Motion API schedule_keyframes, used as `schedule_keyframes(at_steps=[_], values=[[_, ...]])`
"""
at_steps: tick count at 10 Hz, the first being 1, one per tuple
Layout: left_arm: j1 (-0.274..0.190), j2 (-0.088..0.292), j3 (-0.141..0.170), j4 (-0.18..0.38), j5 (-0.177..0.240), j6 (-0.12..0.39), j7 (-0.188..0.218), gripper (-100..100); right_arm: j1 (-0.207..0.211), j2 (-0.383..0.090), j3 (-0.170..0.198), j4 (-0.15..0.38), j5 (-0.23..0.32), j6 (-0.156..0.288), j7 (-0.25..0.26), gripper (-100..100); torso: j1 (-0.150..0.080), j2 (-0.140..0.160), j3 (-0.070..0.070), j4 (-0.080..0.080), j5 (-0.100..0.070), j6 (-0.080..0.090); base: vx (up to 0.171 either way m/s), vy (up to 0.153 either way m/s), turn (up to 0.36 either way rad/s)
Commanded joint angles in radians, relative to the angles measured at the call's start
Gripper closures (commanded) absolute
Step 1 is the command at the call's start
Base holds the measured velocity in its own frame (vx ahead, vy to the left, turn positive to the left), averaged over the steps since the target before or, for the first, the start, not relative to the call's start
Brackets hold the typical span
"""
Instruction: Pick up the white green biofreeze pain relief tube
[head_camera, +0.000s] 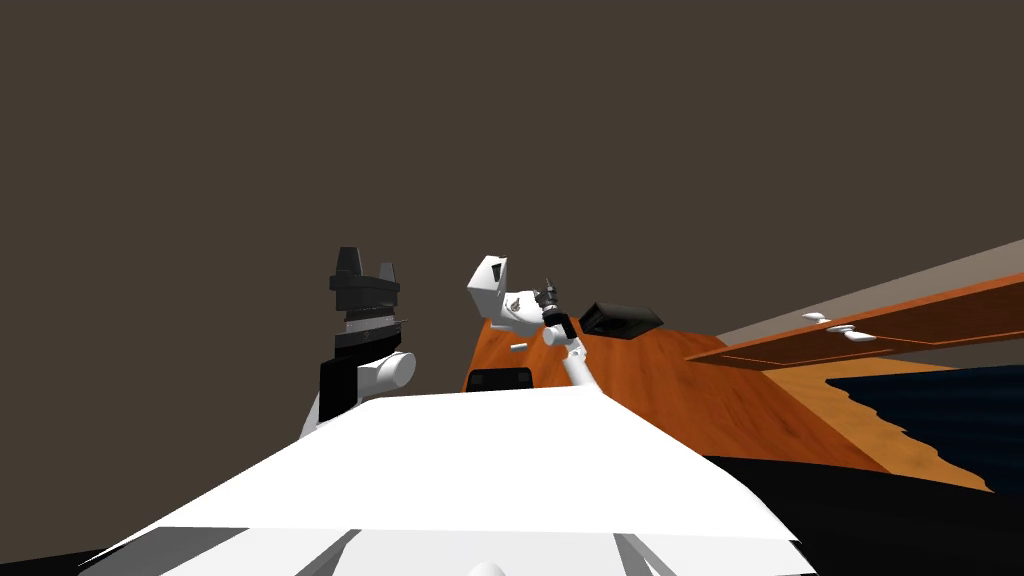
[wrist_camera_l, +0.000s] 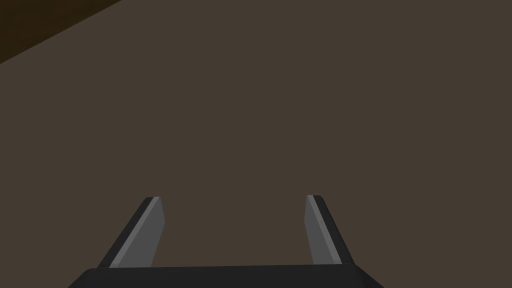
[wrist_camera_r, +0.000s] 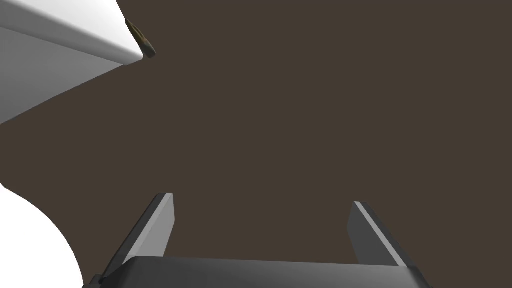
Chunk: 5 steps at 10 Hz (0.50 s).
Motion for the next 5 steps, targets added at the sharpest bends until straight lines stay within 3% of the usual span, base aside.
schedule_keyframes(at_steps=[1,2,3,4,5], values=[[0.0,0.0,0.0,0.0,0.0,0.0,0.0,0,-0.048,-0.001,-0.003,0.05,-0.048,0.05,0.006,-100,0.0,0.0,0.0,0.0,0.0,0.0,-0.038,0.004,-0.045],[0.0,0.0,0.0,0.0,0.0,0.0,0.0,0,-0.048,-0.001,-0.003,0.063,-0.048,0.057,0.006,-100,-0.001,0.0,0.0,0.0,0.0,0.0,-0.036,0.008,-0.029],[0.0,0.0,0.0,0.0,0.0,0.0,0.0,0,-0.092,-0.004,-0.005,0.102,-0.092,0.094,0.008,-100,-0.001,0.0,0.0,0.0,0.0,0.0,-0.036,0.015,-0.049],[0.0,0.0,0.0,0.0,0.0,0.0,0.0,0,-0.092,-0.004,-0.005,0.123,-0.092,0.096,0.008,-100,0.0,0.0,0.0,0.0,0.0,0.0,-0.023,0.013,-0.017],[0.0,0.0,0.0,0.0,0.0,0.0,0.0,0,-0.133,-0.006,-0.008,0.156,-0.136,0.136,0.01,-100,0.0,-0.001,0.0,0.0,0.0,0.0,-0.02,0.012,-0.038]])
